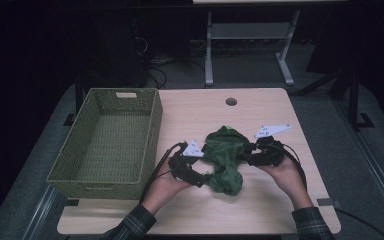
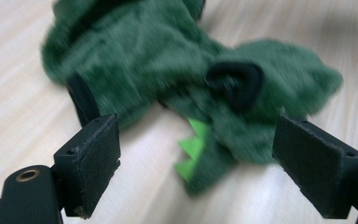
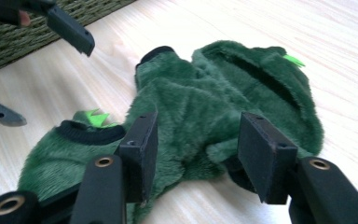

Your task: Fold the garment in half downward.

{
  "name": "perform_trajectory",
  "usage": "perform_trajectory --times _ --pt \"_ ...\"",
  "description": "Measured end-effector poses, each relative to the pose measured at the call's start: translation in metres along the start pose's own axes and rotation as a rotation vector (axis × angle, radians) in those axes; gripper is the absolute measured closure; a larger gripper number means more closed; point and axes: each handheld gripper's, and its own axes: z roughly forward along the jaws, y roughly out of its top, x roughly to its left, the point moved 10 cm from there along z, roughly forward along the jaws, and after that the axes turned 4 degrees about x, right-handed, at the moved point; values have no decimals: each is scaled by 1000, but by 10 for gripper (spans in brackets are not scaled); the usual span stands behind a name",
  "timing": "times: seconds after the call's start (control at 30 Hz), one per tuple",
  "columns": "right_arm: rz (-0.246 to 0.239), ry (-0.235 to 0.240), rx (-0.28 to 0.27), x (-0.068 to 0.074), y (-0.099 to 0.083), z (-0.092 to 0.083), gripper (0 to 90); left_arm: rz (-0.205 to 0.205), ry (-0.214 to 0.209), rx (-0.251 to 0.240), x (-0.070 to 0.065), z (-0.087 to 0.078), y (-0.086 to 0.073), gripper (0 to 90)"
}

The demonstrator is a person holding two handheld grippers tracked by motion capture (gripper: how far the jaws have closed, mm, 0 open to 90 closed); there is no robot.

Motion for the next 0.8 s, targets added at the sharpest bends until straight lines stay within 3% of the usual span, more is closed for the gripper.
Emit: perform_trajectory --times 0.13,0.3,0.43,0.57,0.8 --pt "48 27 29 -10 6 1 466 14 32 -24 14 -1 15 230" --pt "52 -6 28 -24 15 3 456 17 28 -25 26 3 32 290" --pt "53 -36 32 -35 20 6 430 8 22 -7 37 10 39 340" --pt "58 -52 4 -47 26 9 462 -2 39 2 52 18 47 388" --pt "92 -71 38 -68 23 21 495 -5 77 40 78 38 55 447"
